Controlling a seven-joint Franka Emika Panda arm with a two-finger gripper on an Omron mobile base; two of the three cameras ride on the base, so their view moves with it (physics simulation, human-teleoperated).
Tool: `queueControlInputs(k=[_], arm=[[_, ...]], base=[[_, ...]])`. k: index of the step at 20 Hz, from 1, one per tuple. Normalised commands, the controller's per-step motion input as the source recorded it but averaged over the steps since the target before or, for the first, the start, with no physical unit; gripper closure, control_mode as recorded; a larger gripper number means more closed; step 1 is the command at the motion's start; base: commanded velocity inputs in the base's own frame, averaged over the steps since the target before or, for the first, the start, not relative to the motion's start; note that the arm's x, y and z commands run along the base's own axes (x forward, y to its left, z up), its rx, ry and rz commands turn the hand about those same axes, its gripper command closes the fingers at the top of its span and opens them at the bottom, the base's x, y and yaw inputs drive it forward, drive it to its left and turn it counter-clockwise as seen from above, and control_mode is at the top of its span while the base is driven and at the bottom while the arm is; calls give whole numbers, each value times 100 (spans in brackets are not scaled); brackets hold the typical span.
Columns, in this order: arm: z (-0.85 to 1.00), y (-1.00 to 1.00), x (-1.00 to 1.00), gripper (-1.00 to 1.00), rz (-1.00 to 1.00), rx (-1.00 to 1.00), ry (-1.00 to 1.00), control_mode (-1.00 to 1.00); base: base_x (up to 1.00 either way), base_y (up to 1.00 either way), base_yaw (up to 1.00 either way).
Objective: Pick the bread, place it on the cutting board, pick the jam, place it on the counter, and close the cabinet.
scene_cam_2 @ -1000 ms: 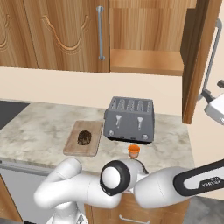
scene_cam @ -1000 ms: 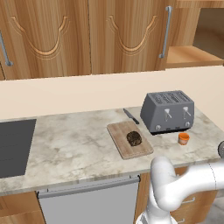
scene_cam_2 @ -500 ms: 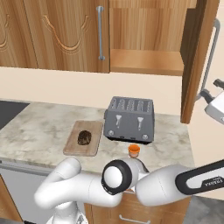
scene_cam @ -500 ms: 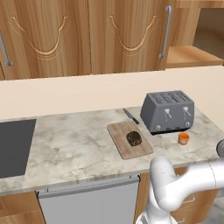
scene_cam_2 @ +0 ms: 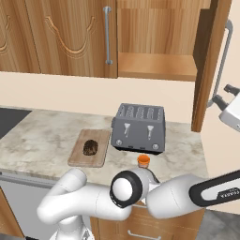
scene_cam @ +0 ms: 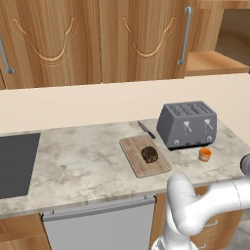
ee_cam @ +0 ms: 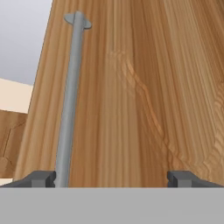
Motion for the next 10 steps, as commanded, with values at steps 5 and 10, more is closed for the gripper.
queueControlInputs(k=[5, 10], arm=[[0, 24, 22, -100, 2, 0, 6, -100], [0, 23, 20, -100, 1, 0, 4, -100]], base=[[0, 0, 0], [0, 0, 0]])
